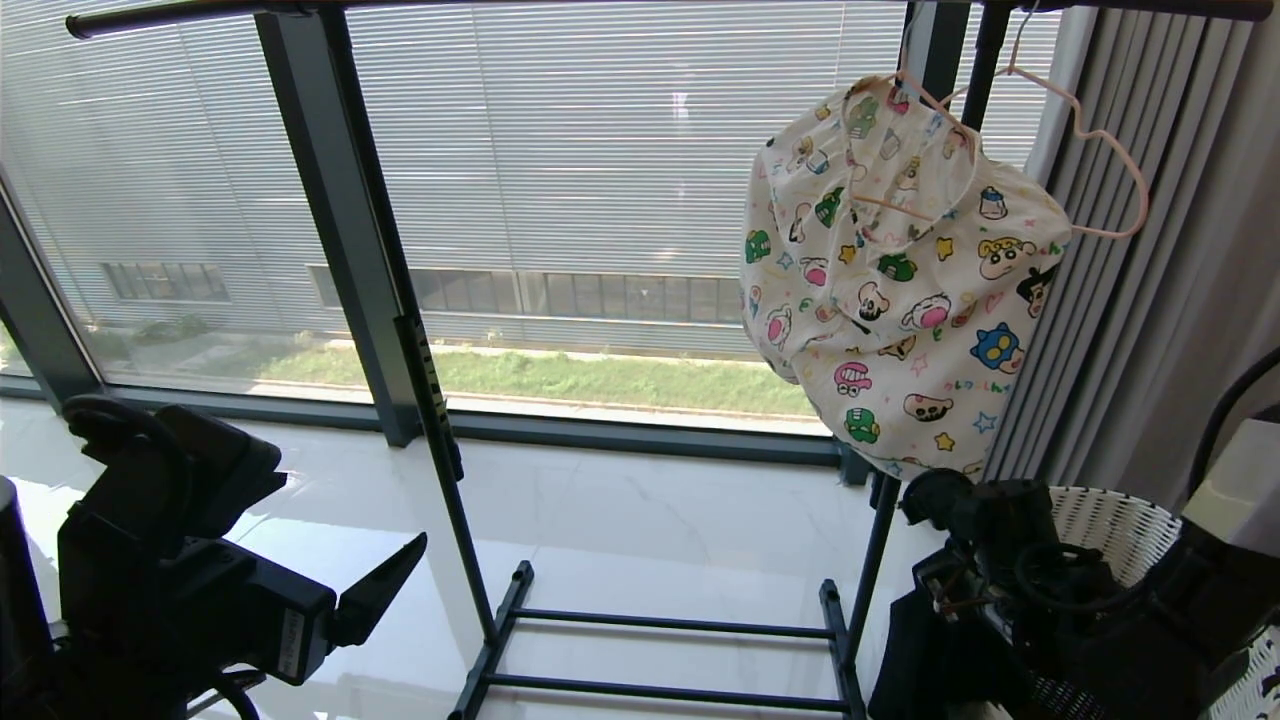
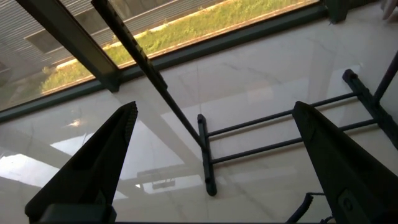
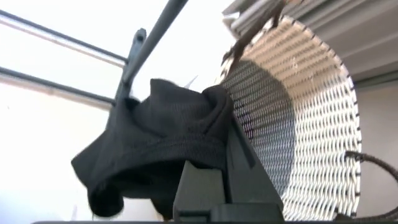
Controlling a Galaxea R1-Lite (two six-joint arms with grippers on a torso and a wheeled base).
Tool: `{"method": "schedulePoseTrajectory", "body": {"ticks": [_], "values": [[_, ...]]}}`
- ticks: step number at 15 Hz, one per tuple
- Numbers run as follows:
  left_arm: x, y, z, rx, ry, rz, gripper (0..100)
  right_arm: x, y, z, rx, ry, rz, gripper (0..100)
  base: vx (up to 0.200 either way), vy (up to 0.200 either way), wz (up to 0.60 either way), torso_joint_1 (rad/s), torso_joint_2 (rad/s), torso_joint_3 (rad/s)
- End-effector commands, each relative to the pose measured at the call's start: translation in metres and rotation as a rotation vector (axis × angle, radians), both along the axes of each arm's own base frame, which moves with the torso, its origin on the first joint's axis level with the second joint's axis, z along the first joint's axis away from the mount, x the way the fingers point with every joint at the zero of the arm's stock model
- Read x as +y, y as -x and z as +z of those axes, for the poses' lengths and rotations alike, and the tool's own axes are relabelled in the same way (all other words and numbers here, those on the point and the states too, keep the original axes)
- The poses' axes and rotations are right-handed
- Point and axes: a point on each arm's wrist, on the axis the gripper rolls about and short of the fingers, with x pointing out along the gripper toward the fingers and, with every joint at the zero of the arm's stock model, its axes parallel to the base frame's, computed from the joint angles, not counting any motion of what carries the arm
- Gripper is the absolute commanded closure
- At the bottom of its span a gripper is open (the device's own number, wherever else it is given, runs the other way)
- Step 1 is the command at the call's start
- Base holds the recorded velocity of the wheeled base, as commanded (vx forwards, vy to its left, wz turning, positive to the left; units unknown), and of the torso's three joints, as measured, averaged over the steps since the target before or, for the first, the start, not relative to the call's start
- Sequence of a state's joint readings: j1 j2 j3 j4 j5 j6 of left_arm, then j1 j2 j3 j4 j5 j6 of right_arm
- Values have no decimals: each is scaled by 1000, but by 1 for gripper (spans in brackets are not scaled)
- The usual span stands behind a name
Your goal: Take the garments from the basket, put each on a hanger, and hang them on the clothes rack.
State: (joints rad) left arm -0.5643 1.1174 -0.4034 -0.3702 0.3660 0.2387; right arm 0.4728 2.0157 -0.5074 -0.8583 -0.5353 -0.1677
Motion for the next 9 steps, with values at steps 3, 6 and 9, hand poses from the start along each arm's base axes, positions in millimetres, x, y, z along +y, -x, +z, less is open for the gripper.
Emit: {"method": "schedulePoseTrajectory", "body": {"ticks": [3,6,9], "values": [[-1,11,-1,-15,1,-47,0,9,10,123,-53,-83,110,100,0,0,0,0,0,0],[-1,11,-1,-16,-2,-51,0,13,29,175,23,-77,187,100,0,0,0,0,0,0],[-1,11,0,-17,-2,-52,0,22,34,196,26,-76,227,100,-200,0,0,4,1,-2]]}}
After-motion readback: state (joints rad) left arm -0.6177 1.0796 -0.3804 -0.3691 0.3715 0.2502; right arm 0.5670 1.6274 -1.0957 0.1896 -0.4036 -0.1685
